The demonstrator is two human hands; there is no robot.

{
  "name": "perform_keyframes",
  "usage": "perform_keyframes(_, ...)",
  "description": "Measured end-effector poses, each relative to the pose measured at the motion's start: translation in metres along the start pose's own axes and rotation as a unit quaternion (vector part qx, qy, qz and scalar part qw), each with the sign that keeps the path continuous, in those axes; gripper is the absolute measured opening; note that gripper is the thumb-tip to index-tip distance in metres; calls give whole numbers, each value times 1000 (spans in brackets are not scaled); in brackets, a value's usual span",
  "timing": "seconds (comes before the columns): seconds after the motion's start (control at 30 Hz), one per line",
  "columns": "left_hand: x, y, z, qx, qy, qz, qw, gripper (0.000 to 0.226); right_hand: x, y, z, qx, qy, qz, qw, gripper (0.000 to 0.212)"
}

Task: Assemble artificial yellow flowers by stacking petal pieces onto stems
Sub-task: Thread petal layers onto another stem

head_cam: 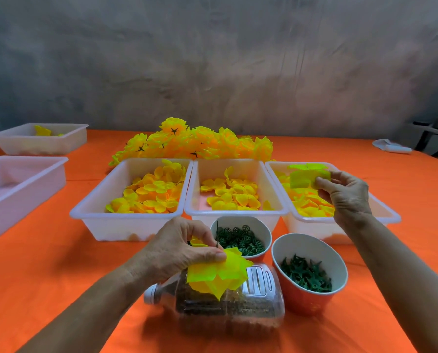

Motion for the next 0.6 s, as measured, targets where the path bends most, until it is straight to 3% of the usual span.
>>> perform_keyframes(0.27, 6, -1, 11, 21, 0, -7, 1000, 15, 46, 39, -27, -19, -43, -128, 991, 15)
perform_keyframes(0.43, 5, -4, 13, -31, -5, -7, 999, 15, 72, 60, -35, -3, -84, -195, 977, 16)
perform_keyframes(0.6, 6, -9, 14, -44, -15, 7, 999, 32, 91, 74, -33, 3, -110, -238, 965, 15)
Point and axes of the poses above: each hand's wrist, its own x-axis away from the middle knuckle, its own y-axis out of the palm, z = x × y, the point moved 2 cm from there along -x, towards the middle knuckle, and after that the axes turned 14 degrees about -x, right-handed, at the moved point
